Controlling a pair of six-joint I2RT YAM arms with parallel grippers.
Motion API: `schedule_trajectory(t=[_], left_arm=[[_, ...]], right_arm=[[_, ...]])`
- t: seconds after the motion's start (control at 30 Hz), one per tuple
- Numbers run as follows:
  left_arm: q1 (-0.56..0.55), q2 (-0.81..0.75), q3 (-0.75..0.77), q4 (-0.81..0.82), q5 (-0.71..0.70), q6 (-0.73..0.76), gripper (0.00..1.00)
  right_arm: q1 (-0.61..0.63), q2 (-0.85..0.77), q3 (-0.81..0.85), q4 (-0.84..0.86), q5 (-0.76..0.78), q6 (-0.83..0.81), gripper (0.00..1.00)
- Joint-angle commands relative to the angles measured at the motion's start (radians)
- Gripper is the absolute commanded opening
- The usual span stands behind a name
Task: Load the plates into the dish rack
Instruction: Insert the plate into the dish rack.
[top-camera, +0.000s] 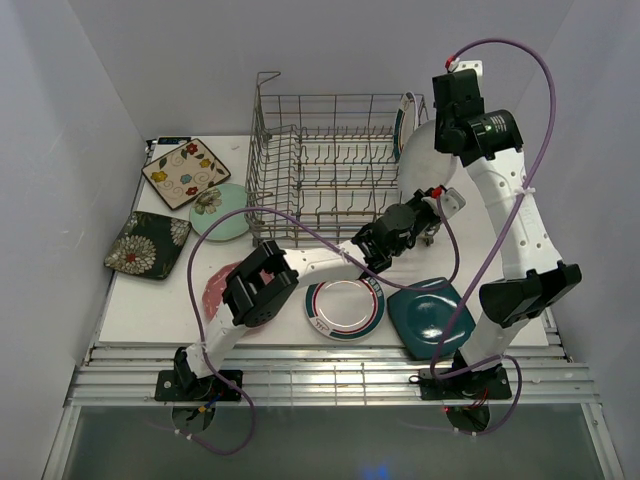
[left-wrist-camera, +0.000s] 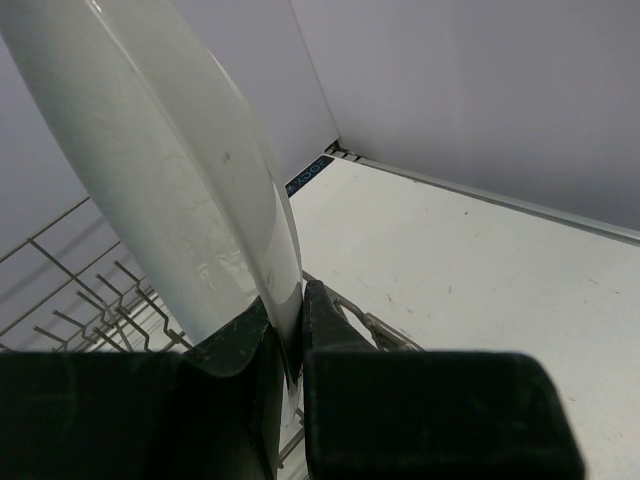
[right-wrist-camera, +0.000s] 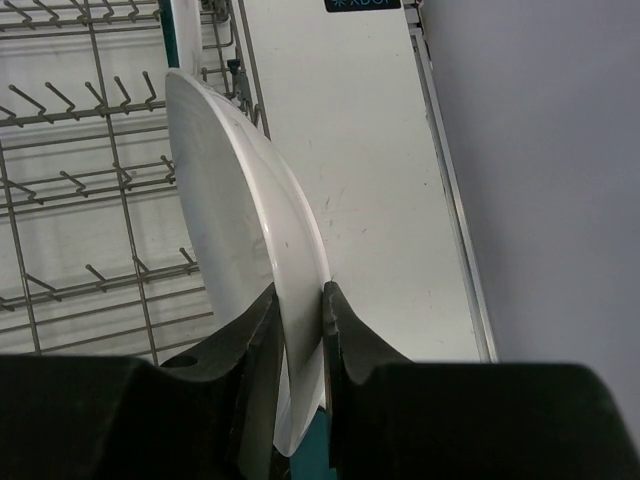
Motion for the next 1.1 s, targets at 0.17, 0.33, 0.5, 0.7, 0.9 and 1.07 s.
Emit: schedule_trajectory(t=[0.17,0.33,0.5,0.7,0.9,1.07], left_arm=[[-0.004,0.018,0.087,0.041,0.063,-0.046,0.0],[-0.002,0.021,0.087,0.038,0.064,-0.056,0.0],[0.001,0.022,0.075,0.038,0.063,-0.056,0.0],[0.012,0.009,0.055,0.038,0.07,-0.074,0.01],[0.015,-0.01,0.032,0.038,0.08,-0.072,0.16],[0.015,-0.033,0.009,0.038,0.084,-0.08,0.19]], right_arm=[[0.026,0.035,0.096,0.212,-0.129,0.024,0.08],[0.023,0.052,0.089,0.212,-0.13,0.016,0.08],[0.02,0.08,0.096,0.218,-0.157,0.006,0.08],[0.02,0.087,0.112,0.223,-0.167,0.001,0.08],[0.019,0.091,0.131,0.227,-0.189,-0.011,0.08],[0.019,0.097,0.122,0.227,-0.203,-0.02,0.08]])
